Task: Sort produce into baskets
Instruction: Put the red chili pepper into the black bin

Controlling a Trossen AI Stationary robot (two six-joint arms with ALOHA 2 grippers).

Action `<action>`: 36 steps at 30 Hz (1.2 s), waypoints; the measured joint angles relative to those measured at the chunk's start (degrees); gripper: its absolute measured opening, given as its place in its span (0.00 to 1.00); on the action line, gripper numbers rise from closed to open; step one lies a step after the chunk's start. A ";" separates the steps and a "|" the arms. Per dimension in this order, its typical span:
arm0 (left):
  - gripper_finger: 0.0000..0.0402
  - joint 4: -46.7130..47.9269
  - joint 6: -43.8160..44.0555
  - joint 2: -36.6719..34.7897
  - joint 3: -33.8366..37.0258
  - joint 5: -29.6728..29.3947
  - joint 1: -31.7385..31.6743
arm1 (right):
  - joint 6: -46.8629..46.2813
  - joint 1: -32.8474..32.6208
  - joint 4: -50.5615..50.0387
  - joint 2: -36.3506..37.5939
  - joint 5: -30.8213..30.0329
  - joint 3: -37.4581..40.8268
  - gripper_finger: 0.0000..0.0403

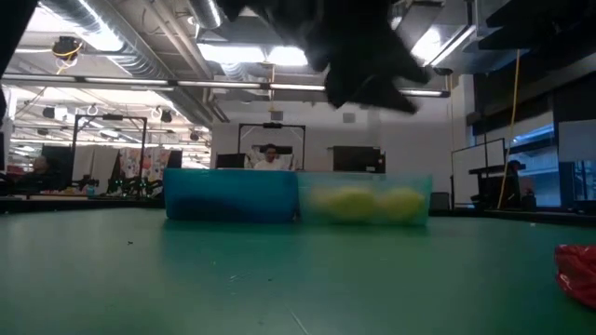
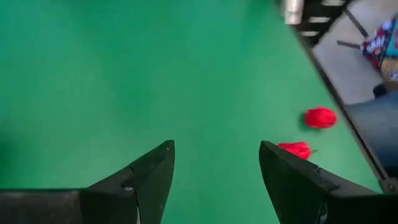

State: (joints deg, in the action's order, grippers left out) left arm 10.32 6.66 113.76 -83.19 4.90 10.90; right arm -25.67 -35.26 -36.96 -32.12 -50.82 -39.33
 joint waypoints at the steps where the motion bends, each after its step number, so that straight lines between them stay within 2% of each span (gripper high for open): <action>1: 0.57 -2.33 -1.80 0.36 0.55 -1.42 1.84 | -0.02 0.00 0.15 -0.02 0.16 0.00 0.70; 4: 0.57 -11.29 -8.38 2.31 1.90 -4.34 6.43 | -0.06 0.02 1.23 -0.12 0.53 0.00 0.70; 8: 0.57 -20.86 -15.81 6.29 2.32 -4.19 9.93 | -0.06 0.00 1.31 -0.39 0.57 0.00 0.70; 10: 0.57 -26.36 -15.81 8.40 2.37 -1.04 9.83 | -0.30 0.01 1.33 -0.40 0.64 0.00 0.70; 15: 0.57 -40.45 -11.55 12.73 2.31 11.44 7.37 | -1.97 0.00 1.30 -0.39 0.97 0.00 0.70; 17: 0.57 -43.35 -10.85 14.34 1.04 14.97 6.98 | -2.58 0.01 1.12 -0.39 0.98 0.00 0.70; 20: 0.57 -40.78 -10.89 15.87 -1.56 18.55 7.17 | -2.60 0.01 1.10 -0.39 0.99 0.00 0.70; 26: 0.57 -34.87 -9.96 17.13 -2.15 19.76 5.82 | -2.60 0.01 1.06 -0.39 1.01 0.00 0.70; 31: 0.57 -36.30 -9.07 19.42 -2.24 23.10 5.45 | -2.60 0.00 0.80 -0.39 1.12 0.00 0.70; 36: 0.57 -42.15 -0.46 23.00 -2.22 26.69 4.85 | -2.58 0.02 0.38 -0.39 1.33 0.00 0.70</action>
State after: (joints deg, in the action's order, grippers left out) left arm -31.83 6.20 136.76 -85.41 31.59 15.75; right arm -28.25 -35.24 -36.58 -32.51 -49.48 -39.33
